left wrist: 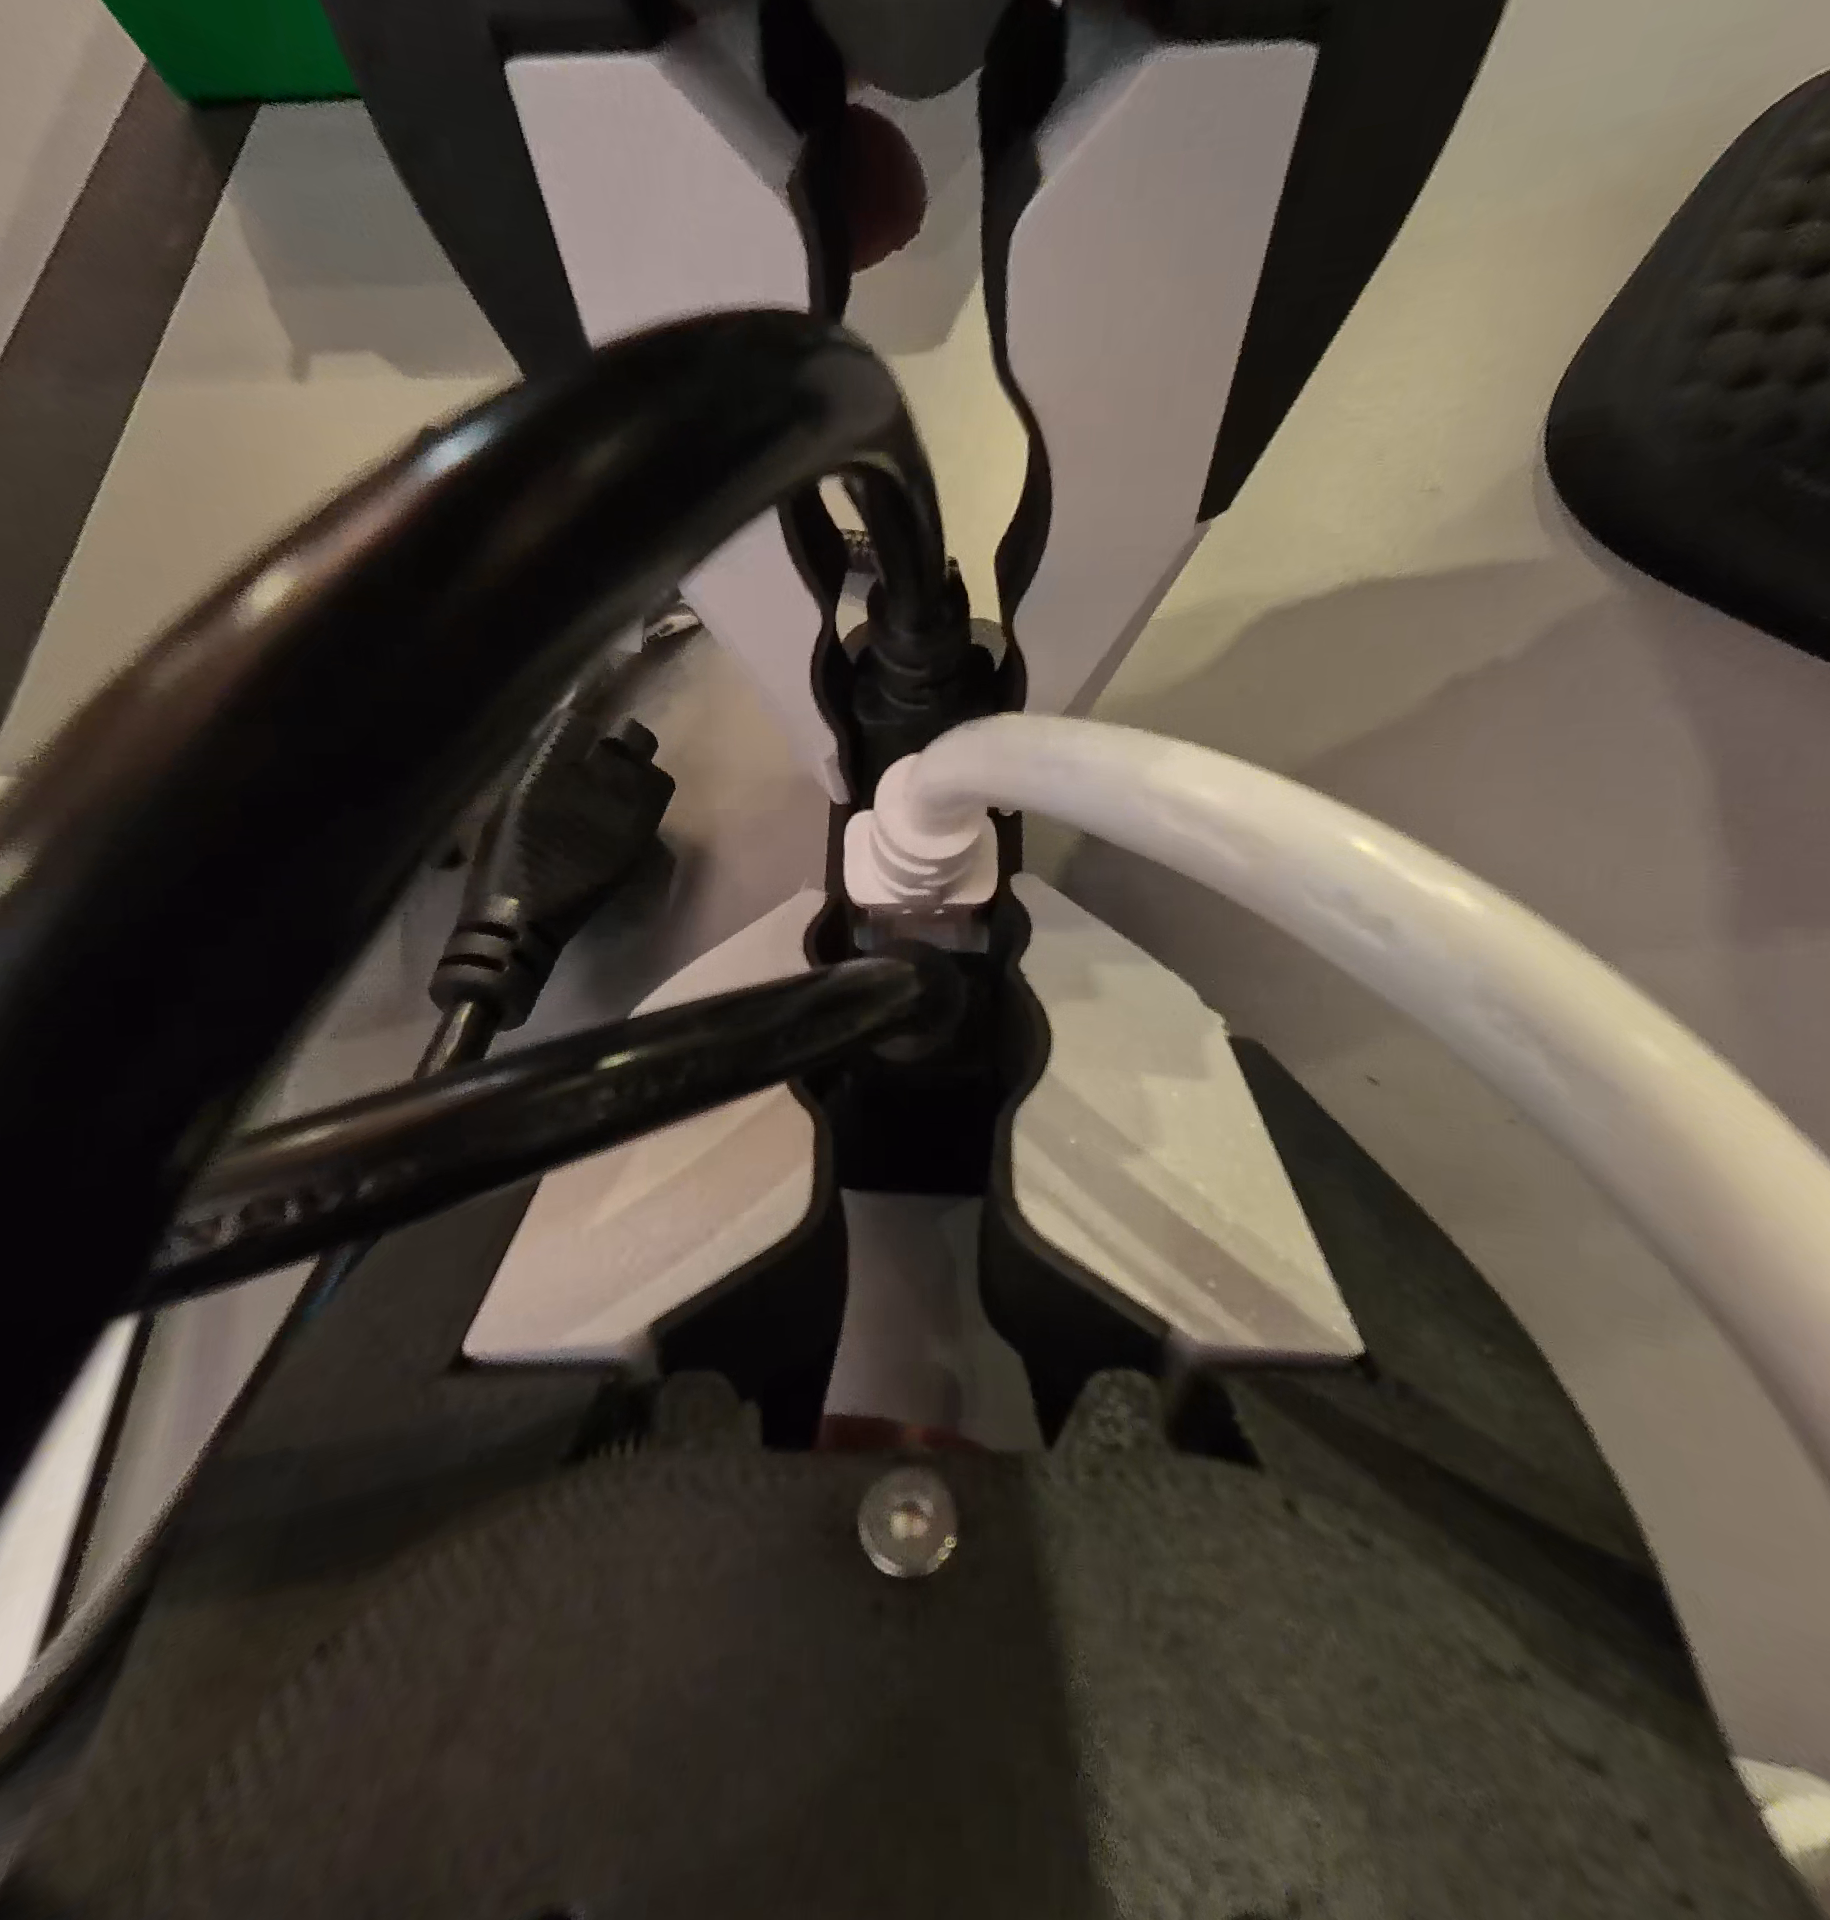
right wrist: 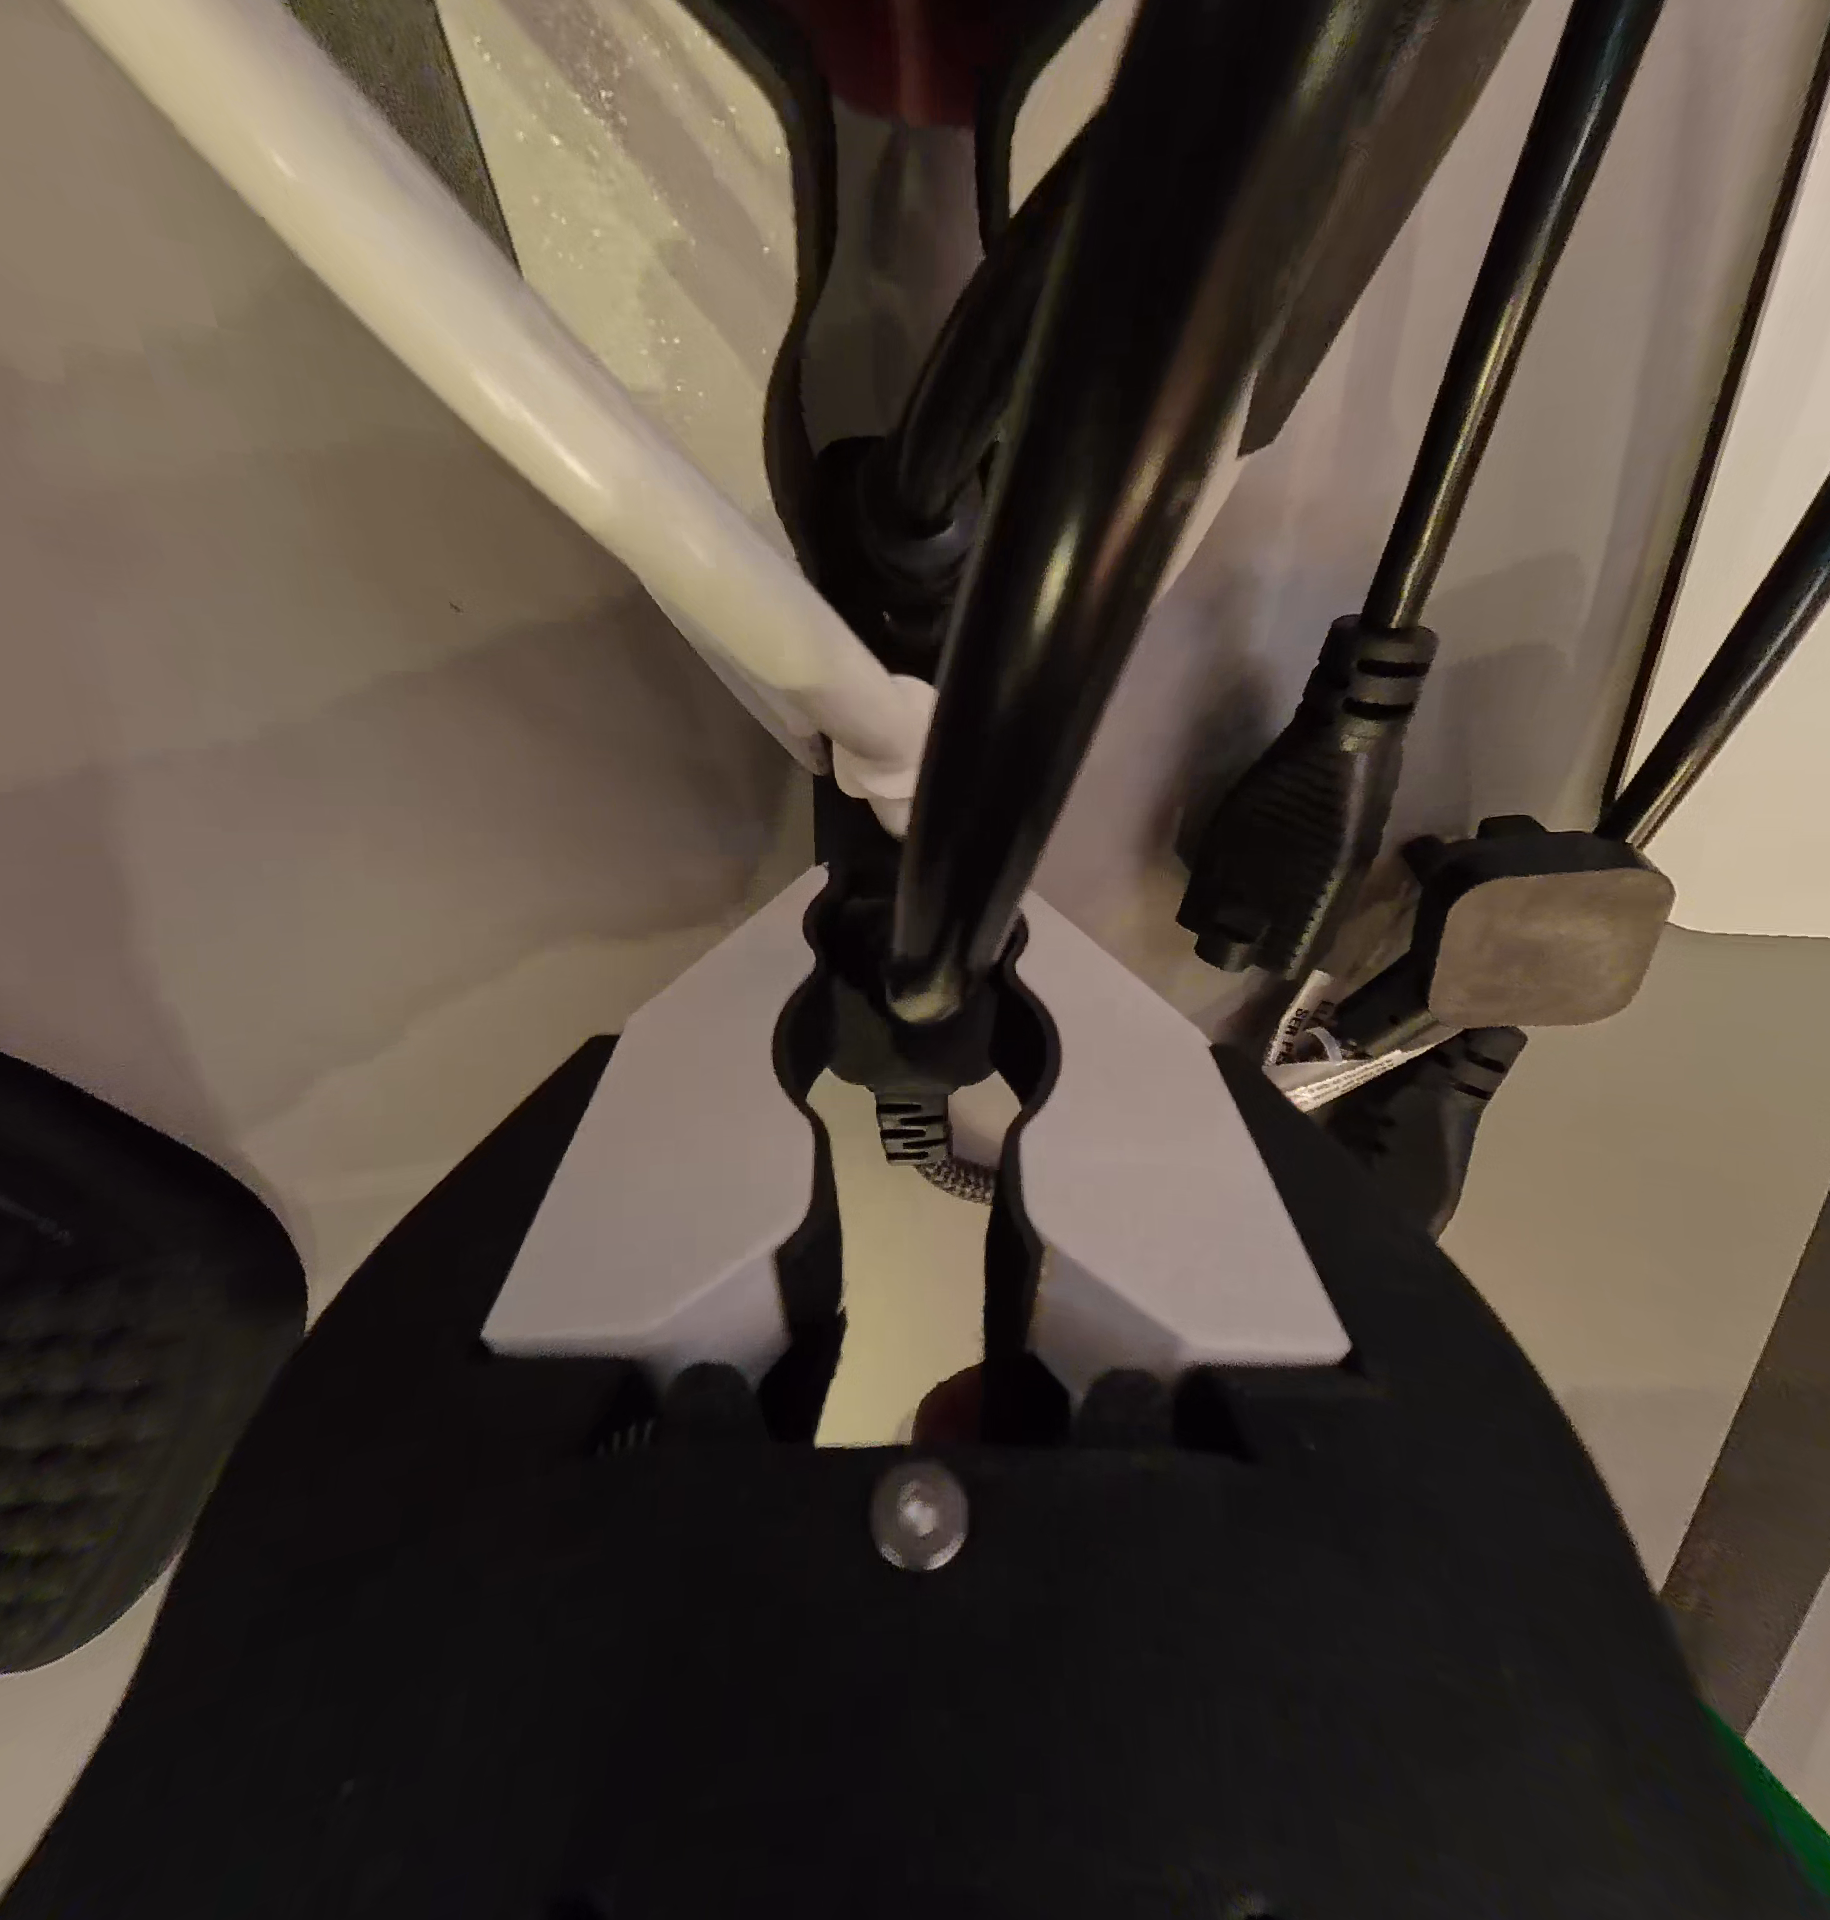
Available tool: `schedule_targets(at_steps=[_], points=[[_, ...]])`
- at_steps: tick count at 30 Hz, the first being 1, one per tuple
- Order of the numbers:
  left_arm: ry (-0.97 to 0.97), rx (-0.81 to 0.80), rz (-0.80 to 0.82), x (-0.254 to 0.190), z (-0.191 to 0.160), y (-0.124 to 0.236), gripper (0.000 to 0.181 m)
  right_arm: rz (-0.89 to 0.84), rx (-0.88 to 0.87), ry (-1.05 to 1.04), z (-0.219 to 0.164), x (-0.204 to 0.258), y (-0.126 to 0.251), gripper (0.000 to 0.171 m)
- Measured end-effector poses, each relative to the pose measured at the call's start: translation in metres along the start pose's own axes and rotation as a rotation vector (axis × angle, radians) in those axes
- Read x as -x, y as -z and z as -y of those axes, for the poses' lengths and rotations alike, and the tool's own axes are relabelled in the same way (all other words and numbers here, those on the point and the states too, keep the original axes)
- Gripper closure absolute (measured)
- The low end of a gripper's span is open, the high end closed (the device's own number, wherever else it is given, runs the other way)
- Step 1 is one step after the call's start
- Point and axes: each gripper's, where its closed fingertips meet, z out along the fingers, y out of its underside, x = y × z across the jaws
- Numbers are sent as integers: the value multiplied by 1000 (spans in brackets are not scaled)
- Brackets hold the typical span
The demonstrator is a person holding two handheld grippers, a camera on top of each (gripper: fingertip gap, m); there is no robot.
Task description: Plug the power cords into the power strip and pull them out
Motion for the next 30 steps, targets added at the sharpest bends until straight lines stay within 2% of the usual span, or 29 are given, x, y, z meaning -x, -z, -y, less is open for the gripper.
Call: schedule_targets(at_steps=[6,8,11,24,30], points=[[11,-11,-7,-2,-1,-4,154,7,7,9,-1,1,0,148],[1,2,-15,-6,-2,-8,145,10,4,7,-1,1,0,148],[19,2,-7,-2,-1,-9,155,11,-1,8,-1,1,0,148],[-10,8,23,-3,2,-12,155,-18,15,15,-5,2,2,148],[-12,-4,63,-1,6,-15,155,-59,-109,4,-7,1,4,148]])
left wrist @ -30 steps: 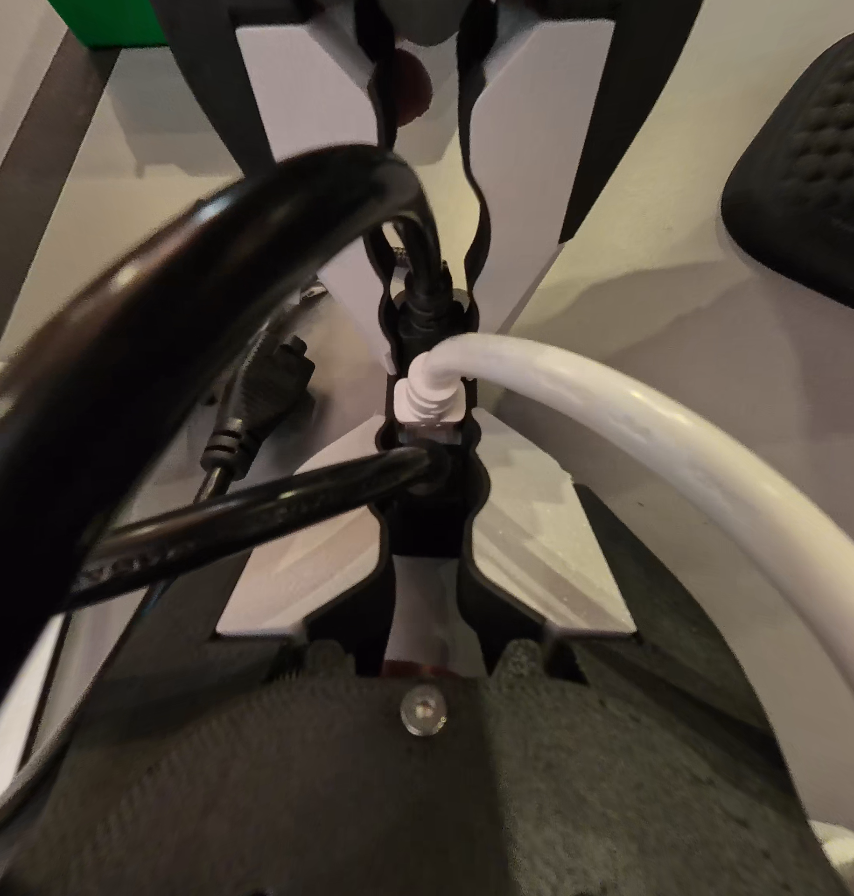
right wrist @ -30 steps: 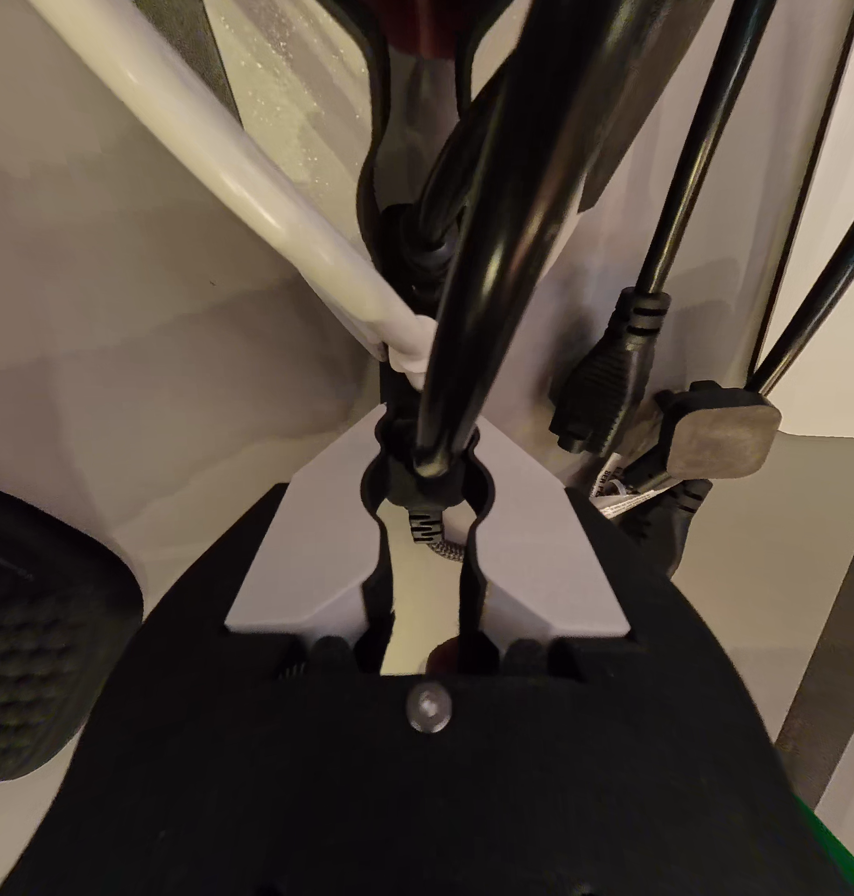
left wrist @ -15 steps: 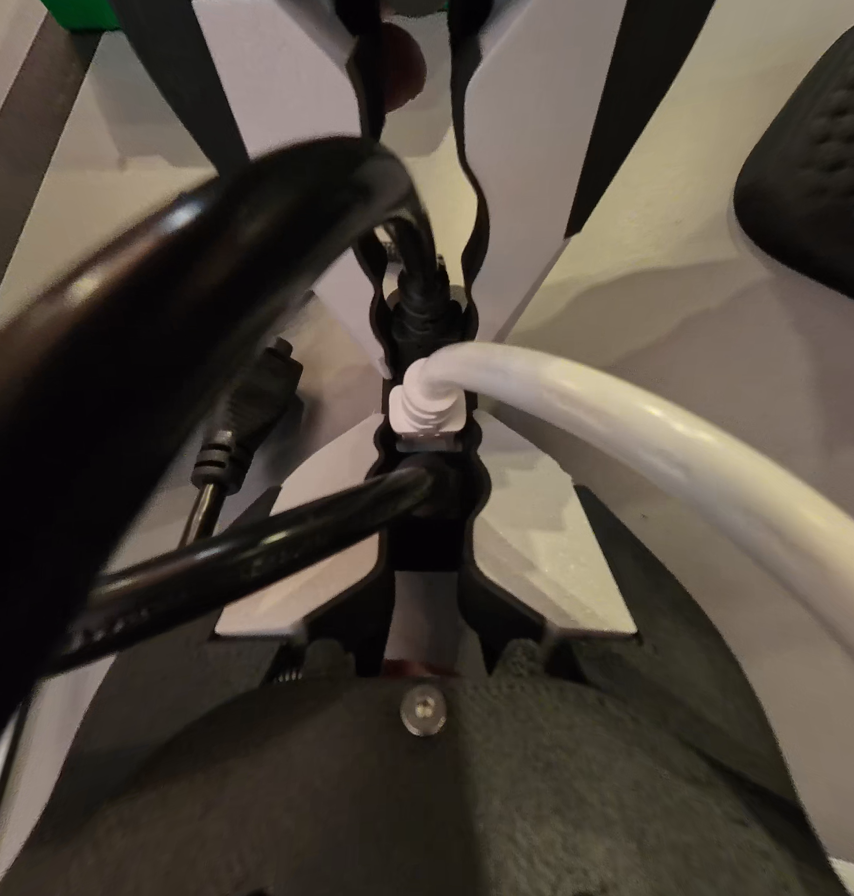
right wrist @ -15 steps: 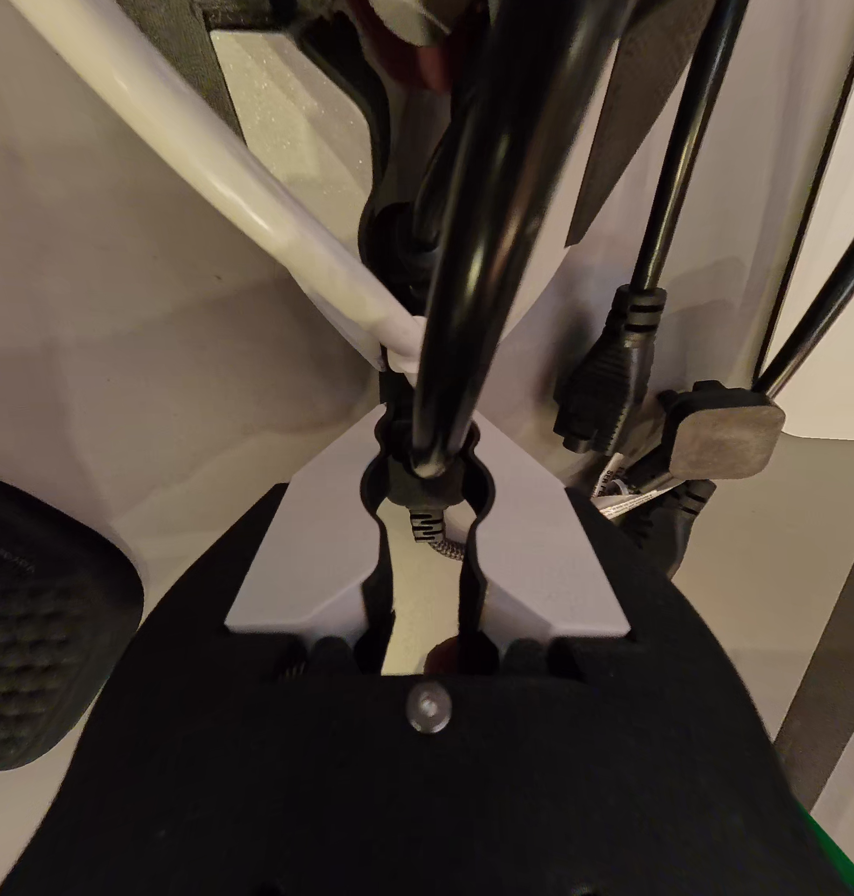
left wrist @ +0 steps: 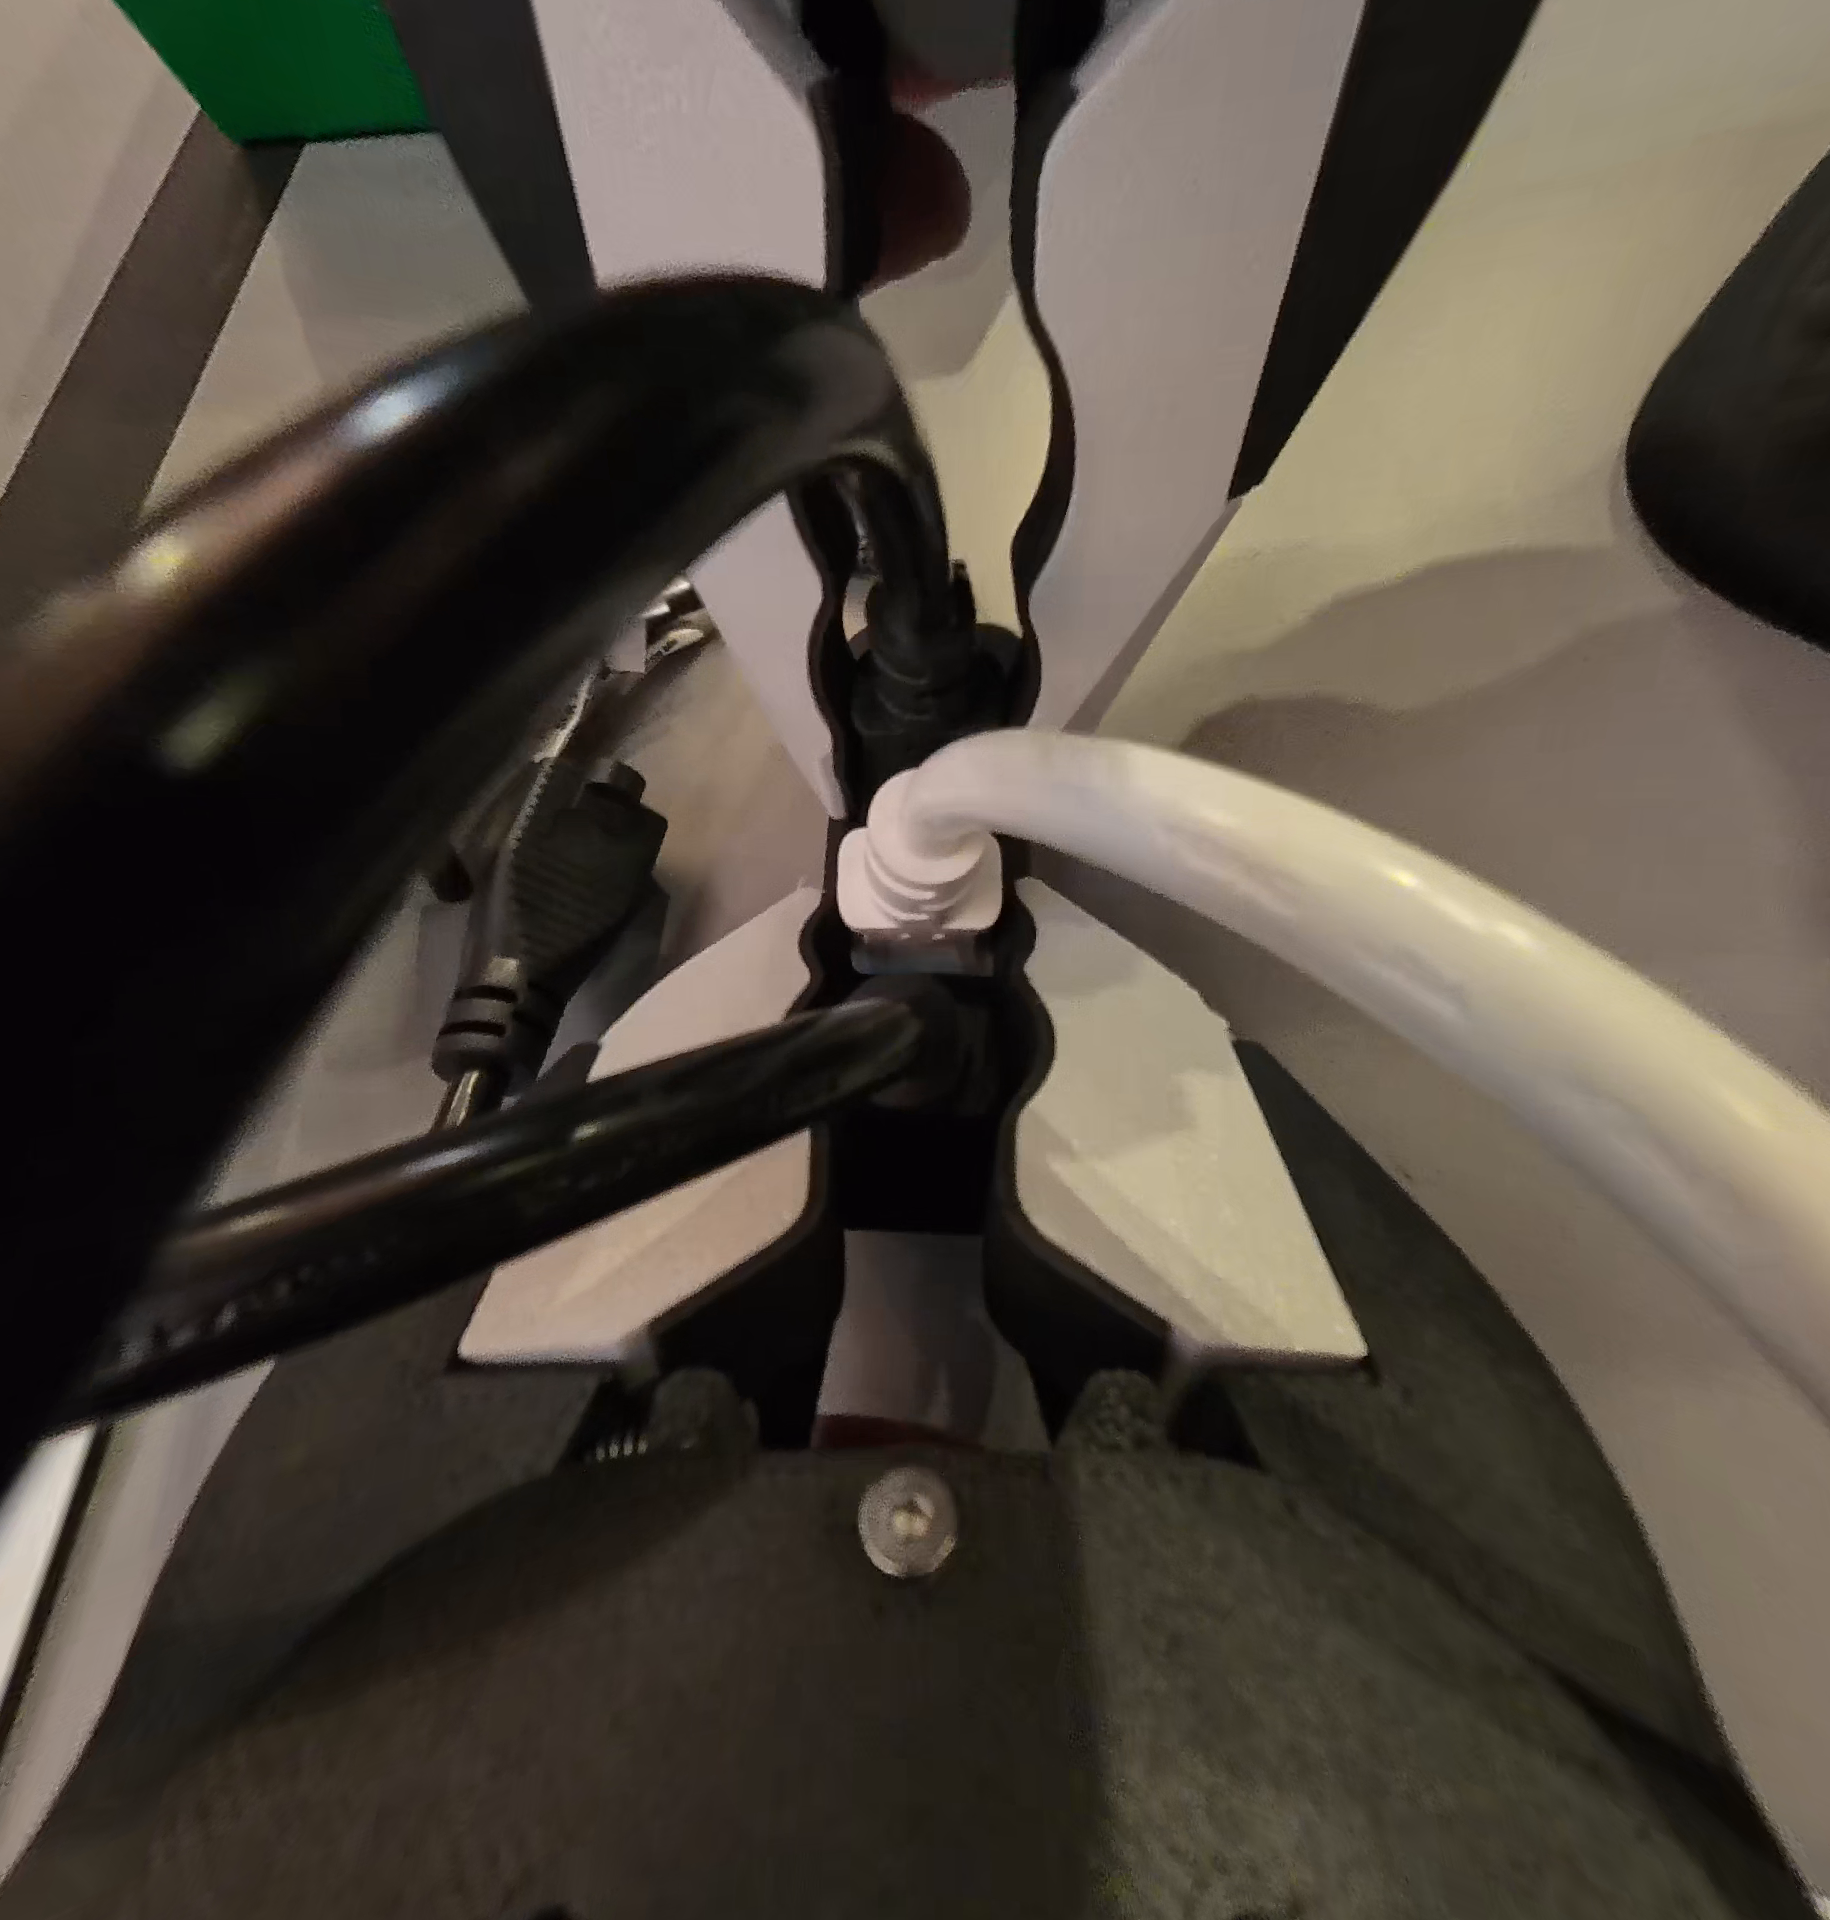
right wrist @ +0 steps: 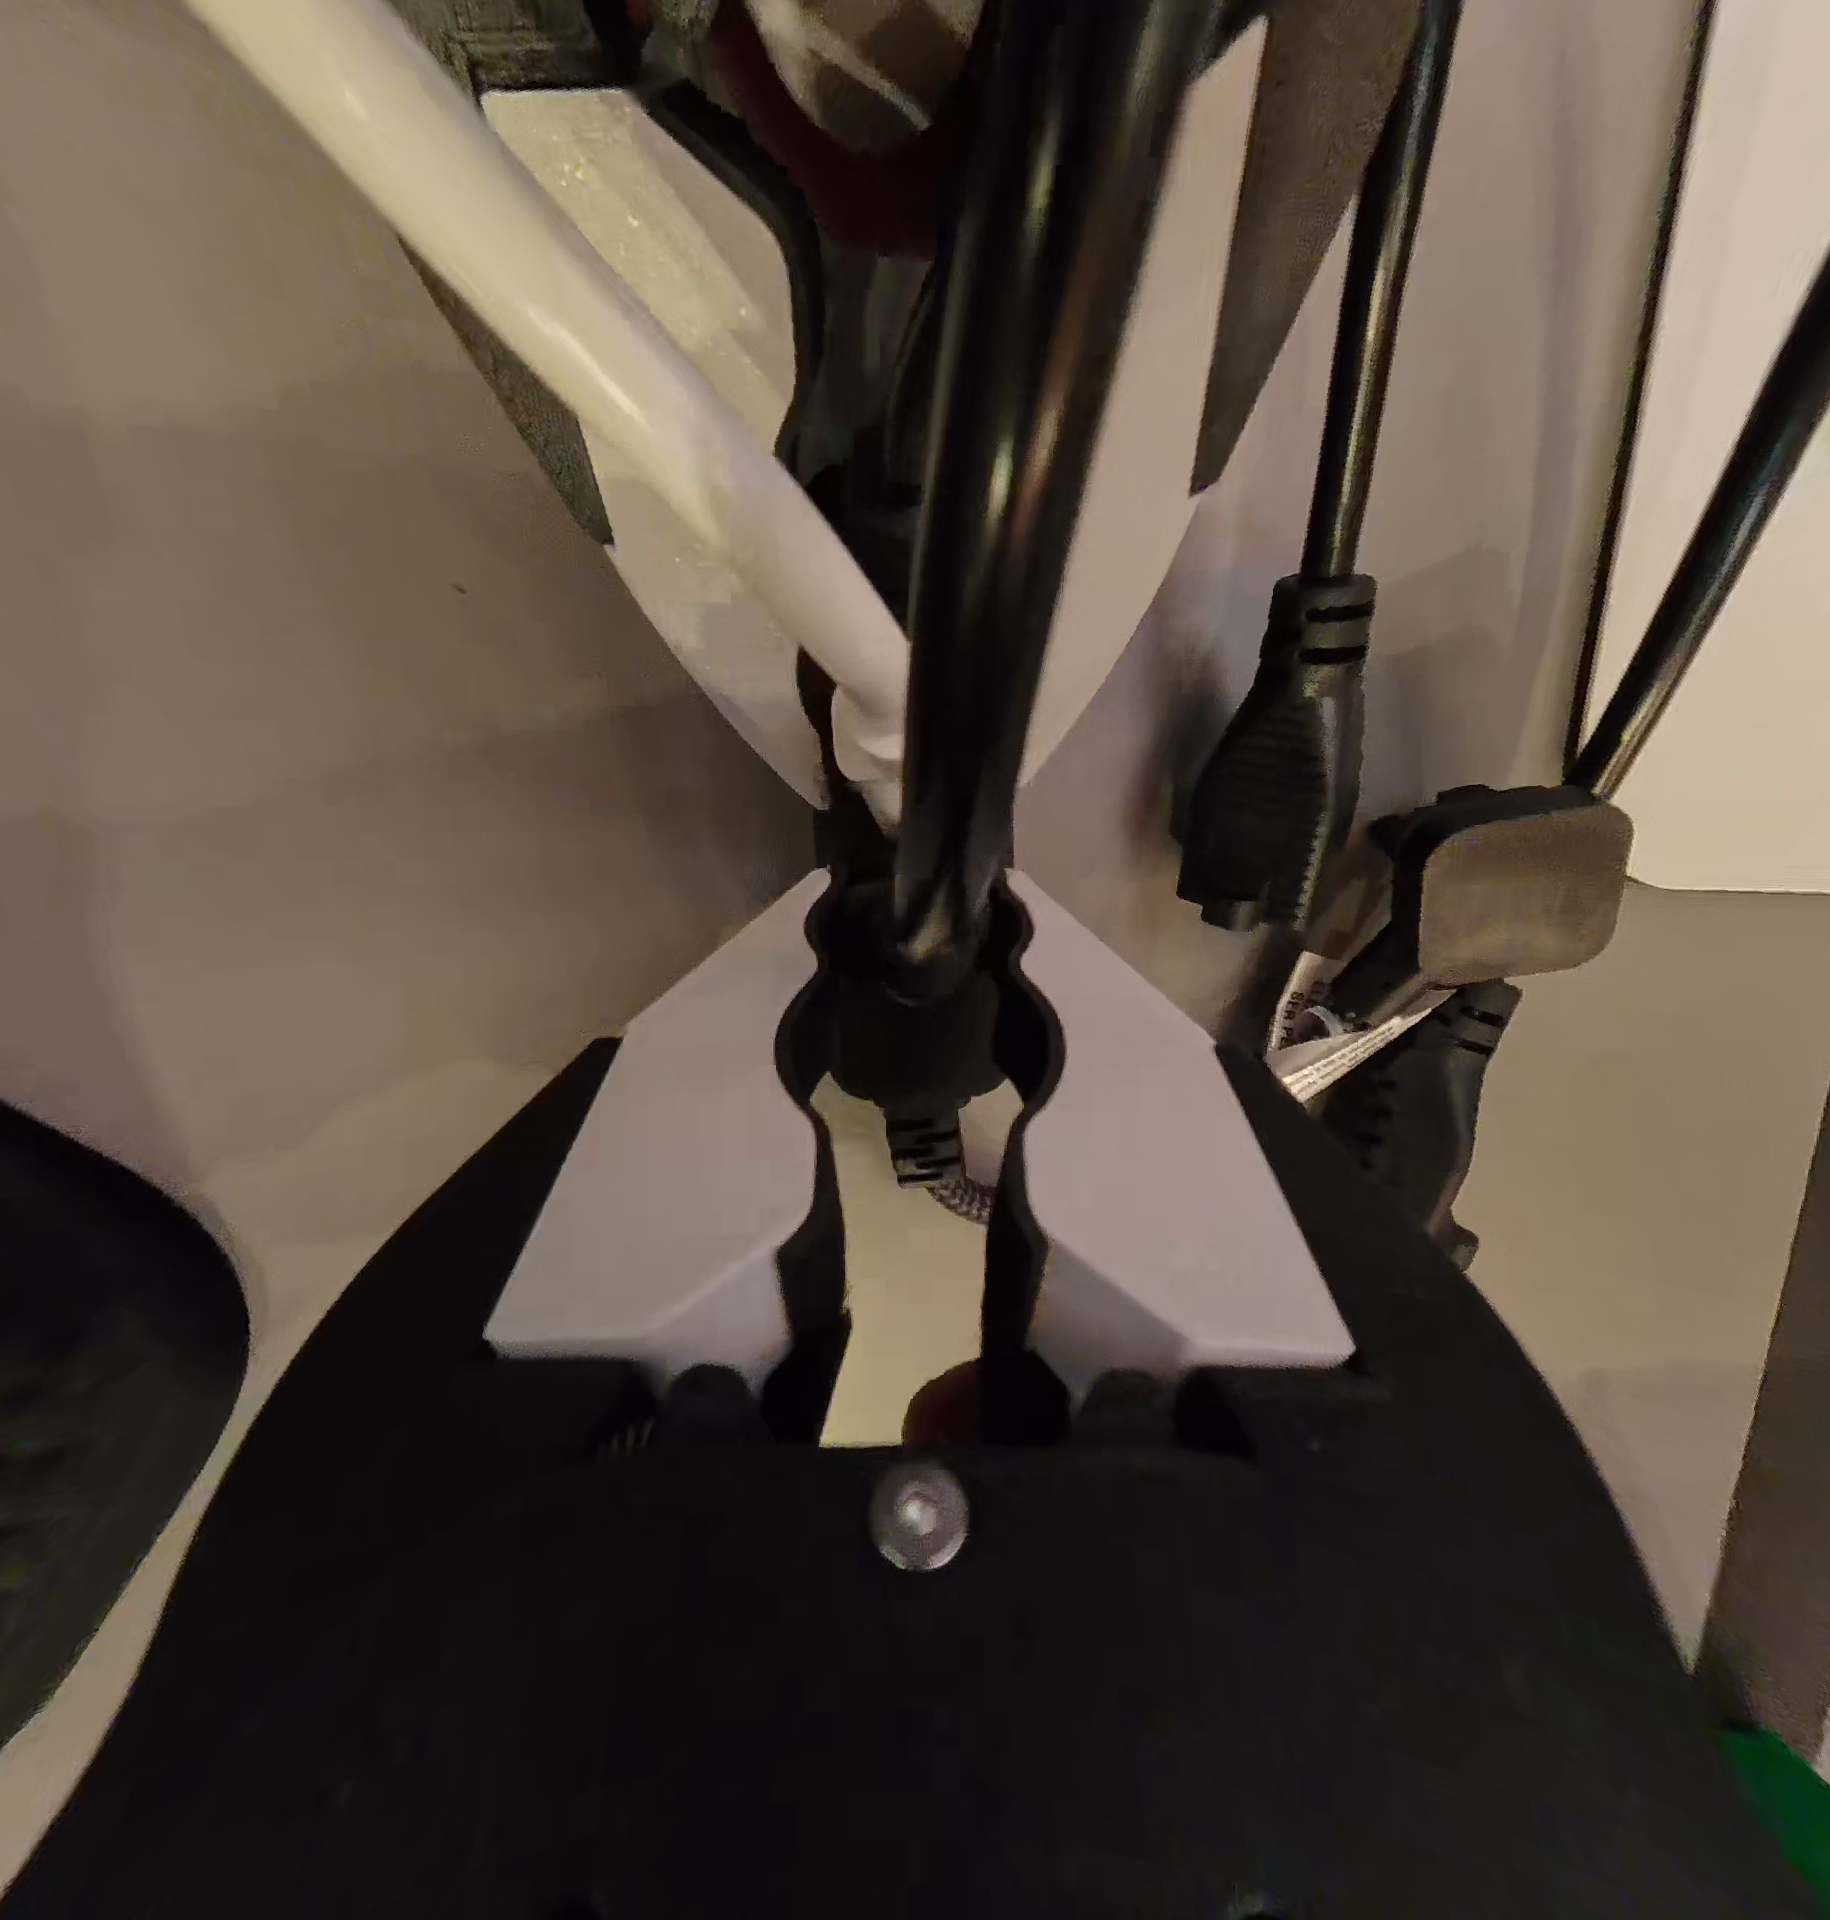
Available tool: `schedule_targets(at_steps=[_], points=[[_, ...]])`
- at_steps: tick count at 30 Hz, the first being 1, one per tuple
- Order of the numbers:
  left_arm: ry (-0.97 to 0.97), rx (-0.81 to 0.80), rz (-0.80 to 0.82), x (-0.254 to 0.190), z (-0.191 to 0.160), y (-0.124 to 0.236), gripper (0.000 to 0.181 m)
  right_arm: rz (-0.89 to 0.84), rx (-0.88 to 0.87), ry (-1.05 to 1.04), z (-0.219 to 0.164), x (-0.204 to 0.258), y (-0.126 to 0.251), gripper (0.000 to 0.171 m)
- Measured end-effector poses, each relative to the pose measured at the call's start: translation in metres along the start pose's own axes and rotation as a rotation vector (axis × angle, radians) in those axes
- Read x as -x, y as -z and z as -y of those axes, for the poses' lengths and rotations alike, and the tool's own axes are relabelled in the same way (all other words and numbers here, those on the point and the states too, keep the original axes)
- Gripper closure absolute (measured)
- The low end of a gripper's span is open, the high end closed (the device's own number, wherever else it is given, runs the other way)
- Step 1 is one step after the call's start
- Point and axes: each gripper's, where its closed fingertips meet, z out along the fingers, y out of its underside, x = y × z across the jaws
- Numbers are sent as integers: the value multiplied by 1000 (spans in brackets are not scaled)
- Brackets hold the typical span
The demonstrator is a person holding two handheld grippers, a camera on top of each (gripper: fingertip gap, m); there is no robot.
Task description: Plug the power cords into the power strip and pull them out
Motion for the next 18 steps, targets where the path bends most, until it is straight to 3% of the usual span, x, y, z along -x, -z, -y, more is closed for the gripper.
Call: schedule_targets(at_steps=[3,12,18], points=[[13,4,7,0,0,0,155,-12,-81,-21,1,0,0,148],[38,53,22,3,-3,1,152,-10,-55,16,0,0,0,148],[56,50,34,3,-2,0,152,-36,-175,-40,1,-1,0,148]])
